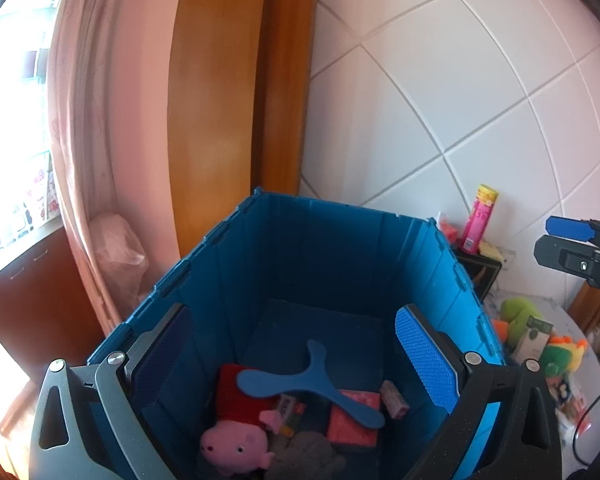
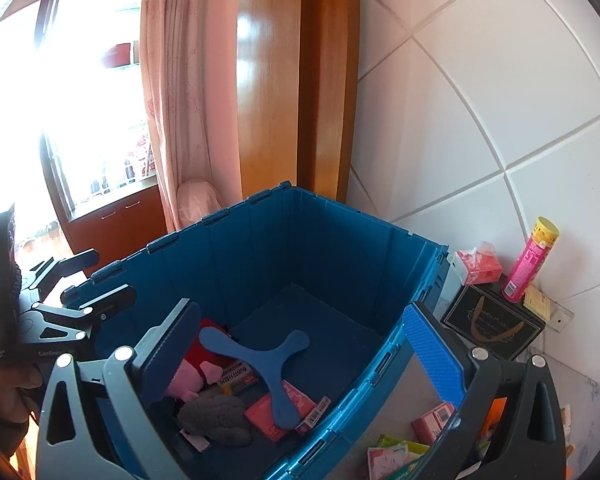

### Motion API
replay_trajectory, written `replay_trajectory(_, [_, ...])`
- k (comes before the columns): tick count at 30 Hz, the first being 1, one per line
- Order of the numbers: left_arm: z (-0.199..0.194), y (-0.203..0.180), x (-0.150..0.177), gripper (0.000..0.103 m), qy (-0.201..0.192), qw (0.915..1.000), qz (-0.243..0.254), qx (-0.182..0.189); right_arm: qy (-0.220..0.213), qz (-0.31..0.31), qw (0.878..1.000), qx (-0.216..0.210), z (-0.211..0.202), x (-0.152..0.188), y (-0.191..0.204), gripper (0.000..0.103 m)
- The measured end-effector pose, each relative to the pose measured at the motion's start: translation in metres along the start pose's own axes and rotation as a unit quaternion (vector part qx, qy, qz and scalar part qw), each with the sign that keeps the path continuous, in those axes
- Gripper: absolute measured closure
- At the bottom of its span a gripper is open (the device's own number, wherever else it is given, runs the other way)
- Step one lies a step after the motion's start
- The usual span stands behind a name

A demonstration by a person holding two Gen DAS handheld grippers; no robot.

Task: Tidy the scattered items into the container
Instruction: 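Withdraw both tools from the crate back toward the pile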

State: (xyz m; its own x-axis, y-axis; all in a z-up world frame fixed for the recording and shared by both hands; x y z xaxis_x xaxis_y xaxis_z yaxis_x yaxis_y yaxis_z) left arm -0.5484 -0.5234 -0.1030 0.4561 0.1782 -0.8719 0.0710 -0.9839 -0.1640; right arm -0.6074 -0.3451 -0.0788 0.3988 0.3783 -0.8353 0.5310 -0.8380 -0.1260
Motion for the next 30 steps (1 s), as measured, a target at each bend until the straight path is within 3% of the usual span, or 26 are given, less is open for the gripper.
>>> replay_trajectory(8, [-0.008, -0.058, -0.002, 0.001, -0.001, 0.9990, 0.037, 0.024, -0.007, 0.027, 0.999, 0.018, -0.030, 0.025, -0.043, 0.000])
replay_trajectory(18, [-0.003, -0.170, 0.009, 0.001, 0.017, 0.9946, 0.079, 0.065, 0.006, 0.068, 0.997, 0.046, -0.085, 0.084, -0.125, 0.000])
replay_trajectory(30, [0.015, -0.281, 0.062, 0.001, 0.064, 0.9870, 0.107, 0.102, 0.038, 0.119, 0.988, 0.086, -0.135, 0.160, -0.221, 0.000])
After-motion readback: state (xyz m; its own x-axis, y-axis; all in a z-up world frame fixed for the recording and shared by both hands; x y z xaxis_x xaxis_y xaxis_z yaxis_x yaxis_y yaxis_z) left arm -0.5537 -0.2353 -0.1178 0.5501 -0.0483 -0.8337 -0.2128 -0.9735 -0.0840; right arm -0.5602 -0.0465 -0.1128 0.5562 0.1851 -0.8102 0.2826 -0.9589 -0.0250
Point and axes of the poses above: each gripper's, at about its wrist camera, not at the fingertips, and z roughly the way its jaws point, y to its left, x to its underside, the point moved 10 cm from there along z, roughly the way its jaws point, and after that the axes turned 9 degrees about x, right-handed, at the moved point
